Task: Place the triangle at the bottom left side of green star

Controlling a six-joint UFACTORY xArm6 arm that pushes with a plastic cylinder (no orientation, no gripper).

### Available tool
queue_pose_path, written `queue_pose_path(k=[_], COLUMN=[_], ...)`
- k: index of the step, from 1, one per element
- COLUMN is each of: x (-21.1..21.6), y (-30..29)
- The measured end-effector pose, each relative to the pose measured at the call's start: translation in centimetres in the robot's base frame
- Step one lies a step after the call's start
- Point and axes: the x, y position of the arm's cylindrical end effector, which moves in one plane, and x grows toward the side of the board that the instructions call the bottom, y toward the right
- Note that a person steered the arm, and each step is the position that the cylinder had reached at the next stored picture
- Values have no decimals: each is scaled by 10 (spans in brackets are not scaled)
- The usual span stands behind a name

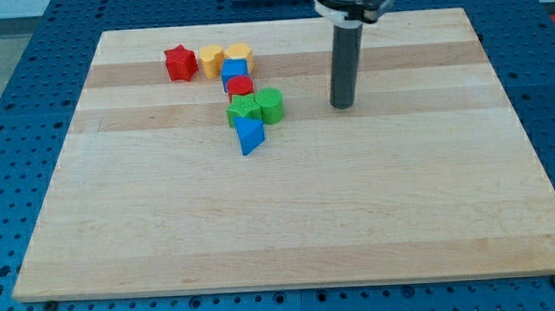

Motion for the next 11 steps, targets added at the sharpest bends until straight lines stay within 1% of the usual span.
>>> queue_pose_path(k=[2, 3, 4, 6, 7, 9, 11], x=[69, 71, 63, 61, 60, 60, 50], y=[3, -27, -51, -60, -80, -101, -142])
